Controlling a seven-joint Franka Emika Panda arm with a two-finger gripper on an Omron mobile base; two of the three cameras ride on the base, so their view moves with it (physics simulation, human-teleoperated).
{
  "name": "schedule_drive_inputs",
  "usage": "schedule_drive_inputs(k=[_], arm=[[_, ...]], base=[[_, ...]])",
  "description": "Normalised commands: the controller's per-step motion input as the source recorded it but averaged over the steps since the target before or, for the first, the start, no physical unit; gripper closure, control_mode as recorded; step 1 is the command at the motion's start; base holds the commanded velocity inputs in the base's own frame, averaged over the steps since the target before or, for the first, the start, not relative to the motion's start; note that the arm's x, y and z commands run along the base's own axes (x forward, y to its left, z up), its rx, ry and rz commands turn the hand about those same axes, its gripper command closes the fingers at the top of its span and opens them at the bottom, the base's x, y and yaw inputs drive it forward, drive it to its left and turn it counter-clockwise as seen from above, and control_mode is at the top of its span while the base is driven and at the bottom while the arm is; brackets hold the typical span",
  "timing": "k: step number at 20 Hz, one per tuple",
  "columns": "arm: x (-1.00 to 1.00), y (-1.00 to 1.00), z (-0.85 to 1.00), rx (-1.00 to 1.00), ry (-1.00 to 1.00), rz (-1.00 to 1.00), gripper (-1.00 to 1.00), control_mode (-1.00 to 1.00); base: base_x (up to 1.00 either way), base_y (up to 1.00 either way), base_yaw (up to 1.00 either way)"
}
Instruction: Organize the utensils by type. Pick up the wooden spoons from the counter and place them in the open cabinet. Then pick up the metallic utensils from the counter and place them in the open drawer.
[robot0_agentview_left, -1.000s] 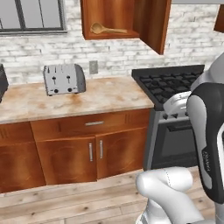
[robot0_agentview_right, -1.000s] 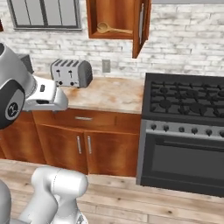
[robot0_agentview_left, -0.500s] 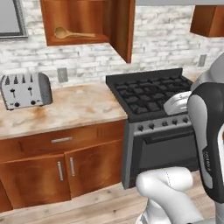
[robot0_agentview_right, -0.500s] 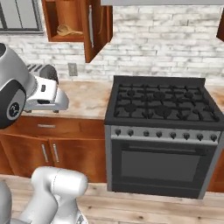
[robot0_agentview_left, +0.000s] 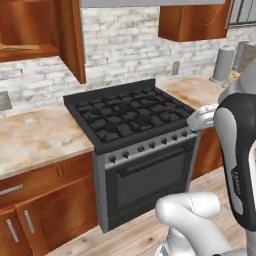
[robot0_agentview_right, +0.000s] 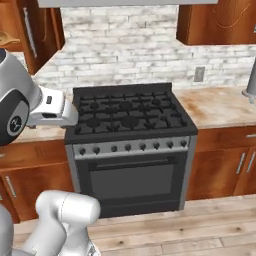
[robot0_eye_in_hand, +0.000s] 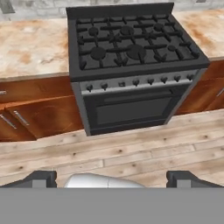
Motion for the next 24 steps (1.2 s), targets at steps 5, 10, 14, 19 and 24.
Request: schedule_drive_inputs(k=[5,10,14,19,24], arm=[[0.0,0.0,0.0,0.0,0.0,0.0,-1.0,1.0],[0.0,0.0,0.0,0.0,0.0,0.0,-1.0,1.0],[0.0,0.0,0.0,0.0,0.0,0.0,-1.0,1.0],[0.0,0.0,0.0,0.0,0.0,0.0,-1.0,1.0],[0.0,0.0,0.0,0.0,0.0,0.0,-1.0,1.0]], base=[[0.28,-0.61,-0.36],[0.29,-0.44,-0.34],[0.31,-0.22,-0.34],[0.2,-0.05,-0.31],[0.05,0.0,-0.19]])
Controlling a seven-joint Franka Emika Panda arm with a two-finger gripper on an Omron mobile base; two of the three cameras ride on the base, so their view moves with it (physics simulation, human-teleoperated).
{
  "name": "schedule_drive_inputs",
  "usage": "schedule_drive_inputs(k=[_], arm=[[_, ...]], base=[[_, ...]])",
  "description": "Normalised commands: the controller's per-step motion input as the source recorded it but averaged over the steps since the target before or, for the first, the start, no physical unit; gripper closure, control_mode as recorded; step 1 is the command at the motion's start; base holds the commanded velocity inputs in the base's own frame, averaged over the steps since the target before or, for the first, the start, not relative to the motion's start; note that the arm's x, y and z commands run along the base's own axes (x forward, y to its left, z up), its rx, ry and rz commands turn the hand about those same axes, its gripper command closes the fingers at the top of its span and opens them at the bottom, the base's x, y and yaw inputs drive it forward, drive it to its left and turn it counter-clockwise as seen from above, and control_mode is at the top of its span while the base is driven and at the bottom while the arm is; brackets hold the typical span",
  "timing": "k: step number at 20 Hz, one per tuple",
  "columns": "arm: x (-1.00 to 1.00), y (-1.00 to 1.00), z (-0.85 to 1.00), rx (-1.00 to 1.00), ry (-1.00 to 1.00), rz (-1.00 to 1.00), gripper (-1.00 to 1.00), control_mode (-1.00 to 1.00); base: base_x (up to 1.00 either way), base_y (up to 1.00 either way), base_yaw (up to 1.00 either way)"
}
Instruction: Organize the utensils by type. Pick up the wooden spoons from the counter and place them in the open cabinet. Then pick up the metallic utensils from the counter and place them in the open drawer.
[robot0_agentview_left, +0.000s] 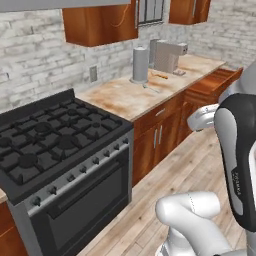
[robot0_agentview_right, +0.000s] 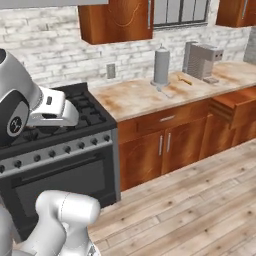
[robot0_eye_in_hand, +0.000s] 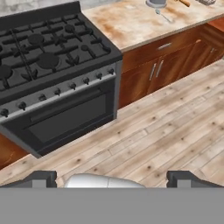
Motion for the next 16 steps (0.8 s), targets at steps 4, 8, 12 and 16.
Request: schedule_drive_inputs(k=[4,8,12,16], arm=[[0.0,0.0,0.0,0.0,0.0,0.0,-1.0,1.0],[0.0,0.0,0.0,0.0,0.0,0.0,-1.0,1.0],[0.0,0.0,0.0,0.0,0.0,0.0,-1.0,1.0],[0.0,0.0,0.0,0.0,0.0,0.0,-1.0,1.0]], base=[[0.14,0.0,-0.21],[0.47,0.0,-0.28],[0.52,0.0,-0.34],[0.58,0.0,-0.36]])
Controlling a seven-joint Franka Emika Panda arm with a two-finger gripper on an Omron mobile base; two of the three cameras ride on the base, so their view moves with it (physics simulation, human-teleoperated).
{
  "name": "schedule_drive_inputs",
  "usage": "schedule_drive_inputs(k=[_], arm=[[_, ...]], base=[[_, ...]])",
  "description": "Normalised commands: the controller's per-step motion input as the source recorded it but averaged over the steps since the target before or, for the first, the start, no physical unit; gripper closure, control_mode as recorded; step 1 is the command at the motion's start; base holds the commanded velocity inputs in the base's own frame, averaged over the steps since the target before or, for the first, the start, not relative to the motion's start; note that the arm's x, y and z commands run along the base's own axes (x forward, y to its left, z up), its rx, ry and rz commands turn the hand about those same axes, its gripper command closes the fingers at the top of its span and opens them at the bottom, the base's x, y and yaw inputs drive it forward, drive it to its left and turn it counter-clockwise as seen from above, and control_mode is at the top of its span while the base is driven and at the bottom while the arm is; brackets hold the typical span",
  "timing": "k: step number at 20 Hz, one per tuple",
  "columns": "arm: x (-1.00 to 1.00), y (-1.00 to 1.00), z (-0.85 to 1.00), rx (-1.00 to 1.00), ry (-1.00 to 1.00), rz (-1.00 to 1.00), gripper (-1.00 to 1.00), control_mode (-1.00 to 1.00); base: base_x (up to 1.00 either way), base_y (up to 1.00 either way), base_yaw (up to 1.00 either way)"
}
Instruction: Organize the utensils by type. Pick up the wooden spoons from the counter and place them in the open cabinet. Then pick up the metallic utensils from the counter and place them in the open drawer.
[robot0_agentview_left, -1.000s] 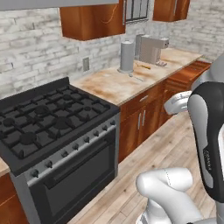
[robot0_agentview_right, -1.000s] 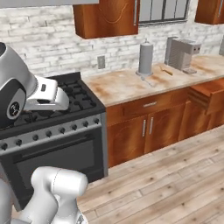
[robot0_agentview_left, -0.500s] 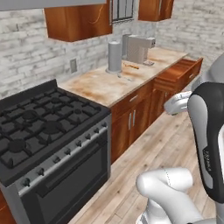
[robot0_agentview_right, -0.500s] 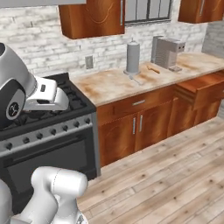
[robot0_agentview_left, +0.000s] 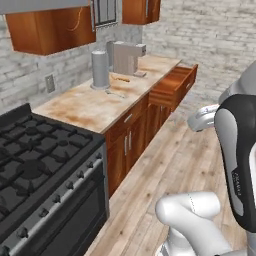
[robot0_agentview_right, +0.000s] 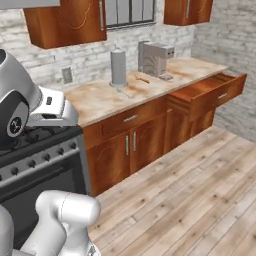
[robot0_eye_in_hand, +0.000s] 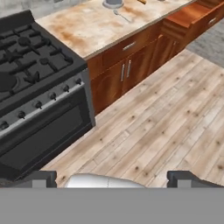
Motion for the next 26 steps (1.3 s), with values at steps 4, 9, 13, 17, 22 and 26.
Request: schedule_drive_inputs(k=[4,9,13,17,22,26], arm=[[0.0,0.0,0.0,0.0,0.0,0.0,-1.0,1.0],[0.0,0.0,0.0,0.0,0.0,0.0,-1.0,1.0],[0.0,0.0,0.0,0.0,0.0,0.0,-1.0,1.0],[0.0,0.0,0.0,0.0,0.0,0.0,-1.0,1.0],[0.0,0.0,0.0,0.0,0.0,0.0,-1.0,1.0],[0.0,0.0,0.0,0.0,0.0,0.0,-1.0,1.0]], base=[[0.69,0.0,-0.39],[0.91,0.0,-0.34],[0.99,0.0,-0.14],[1.0,-0.03,0.0],[1.0,-0.17,0.04],[1.0,-0.06,0.2]])
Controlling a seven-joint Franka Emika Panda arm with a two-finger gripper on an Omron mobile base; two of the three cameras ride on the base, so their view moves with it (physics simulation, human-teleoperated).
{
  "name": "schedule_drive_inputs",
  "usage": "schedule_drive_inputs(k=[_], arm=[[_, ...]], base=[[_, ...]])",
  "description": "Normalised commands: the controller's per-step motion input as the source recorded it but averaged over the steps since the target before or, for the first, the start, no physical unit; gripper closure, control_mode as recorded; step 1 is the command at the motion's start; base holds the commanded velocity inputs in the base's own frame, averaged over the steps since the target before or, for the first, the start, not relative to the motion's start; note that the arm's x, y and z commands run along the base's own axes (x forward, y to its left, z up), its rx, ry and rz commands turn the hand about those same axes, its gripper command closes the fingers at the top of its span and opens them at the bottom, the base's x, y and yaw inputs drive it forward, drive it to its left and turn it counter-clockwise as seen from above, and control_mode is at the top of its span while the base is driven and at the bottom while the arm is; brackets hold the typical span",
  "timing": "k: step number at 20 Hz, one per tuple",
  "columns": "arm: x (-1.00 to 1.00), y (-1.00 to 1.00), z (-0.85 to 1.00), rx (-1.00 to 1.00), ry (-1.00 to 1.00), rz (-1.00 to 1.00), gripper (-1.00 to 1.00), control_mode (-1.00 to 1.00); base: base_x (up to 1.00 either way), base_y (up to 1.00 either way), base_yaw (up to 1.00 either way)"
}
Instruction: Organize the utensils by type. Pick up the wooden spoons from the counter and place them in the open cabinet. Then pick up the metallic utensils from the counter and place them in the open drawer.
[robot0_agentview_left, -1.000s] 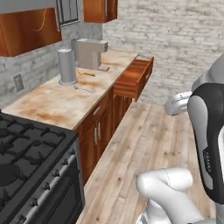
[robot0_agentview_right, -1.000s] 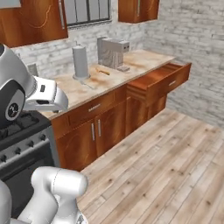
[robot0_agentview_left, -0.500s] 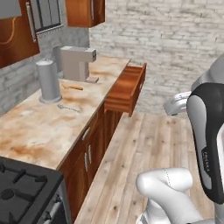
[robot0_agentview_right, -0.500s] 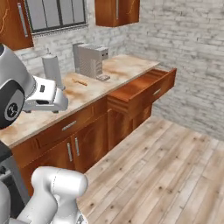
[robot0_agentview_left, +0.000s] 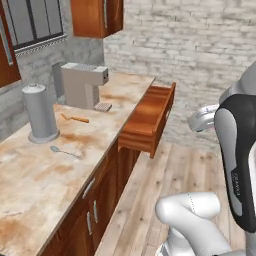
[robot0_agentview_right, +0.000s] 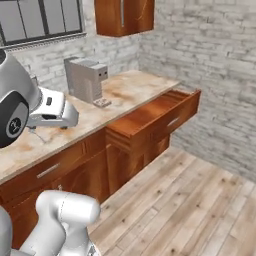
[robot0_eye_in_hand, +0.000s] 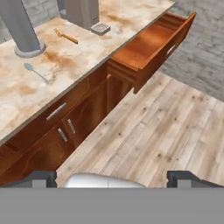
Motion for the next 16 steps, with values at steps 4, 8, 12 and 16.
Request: schedule_drive_inputs(k=[4,8,12,16], arm=[[0.0,0.0,0.0,0.0,0.0,0.0,-1.0,1.0],[0.0,0.0,0.0,0.0,0.0,0.0,-1.0,1.0],[0.0,0.0,0.0,0.0,0.0,0.0,-1.0,1.0],[0.0,0.0,0.0,0.0,0.0,0.0,-1.0,1.0]], base=[[1.0,0.0,0.47],[0.93,0.0,0.66],[0.63,-0.01,0.74],[0.08,-0.08,0.68]])
